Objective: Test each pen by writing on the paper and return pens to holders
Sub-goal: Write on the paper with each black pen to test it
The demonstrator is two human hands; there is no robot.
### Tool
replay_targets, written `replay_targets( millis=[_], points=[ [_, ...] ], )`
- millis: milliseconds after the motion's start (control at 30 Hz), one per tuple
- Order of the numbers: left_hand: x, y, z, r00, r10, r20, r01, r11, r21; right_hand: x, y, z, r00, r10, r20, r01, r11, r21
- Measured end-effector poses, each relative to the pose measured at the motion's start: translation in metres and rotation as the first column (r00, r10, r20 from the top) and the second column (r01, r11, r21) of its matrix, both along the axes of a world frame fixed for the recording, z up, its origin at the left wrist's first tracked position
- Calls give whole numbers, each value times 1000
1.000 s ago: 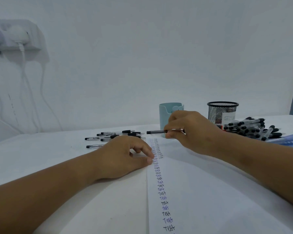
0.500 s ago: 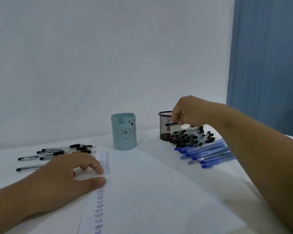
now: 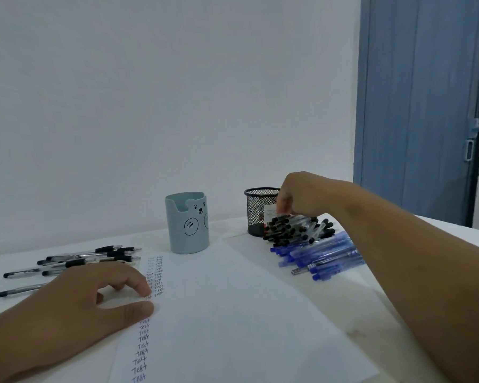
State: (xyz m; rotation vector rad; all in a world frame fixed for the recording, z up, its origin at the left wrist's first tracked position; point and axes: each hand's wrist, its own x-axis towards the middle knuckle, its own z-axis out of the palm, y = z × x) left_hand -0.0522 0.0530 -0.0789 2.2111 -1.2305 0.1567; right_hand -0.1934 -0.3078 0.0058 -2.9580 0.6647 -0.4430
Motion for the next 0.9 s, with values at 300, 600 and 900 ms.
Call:
replay_targets(
  millis=[300,600,900],
  points=[
    [-5,0,7,999,-21,29,23,995,-96,21,103,-9,958,254,131,-237,962,-137],
    [57,32,2,962,107,253,-118,993,27,56,169,-76,789,607,97,-583,789,-192],
    [68,31,0,947,232,221,-258,962,95,60,163,-83,748,646,149,-633,763,-133]
  ],
)
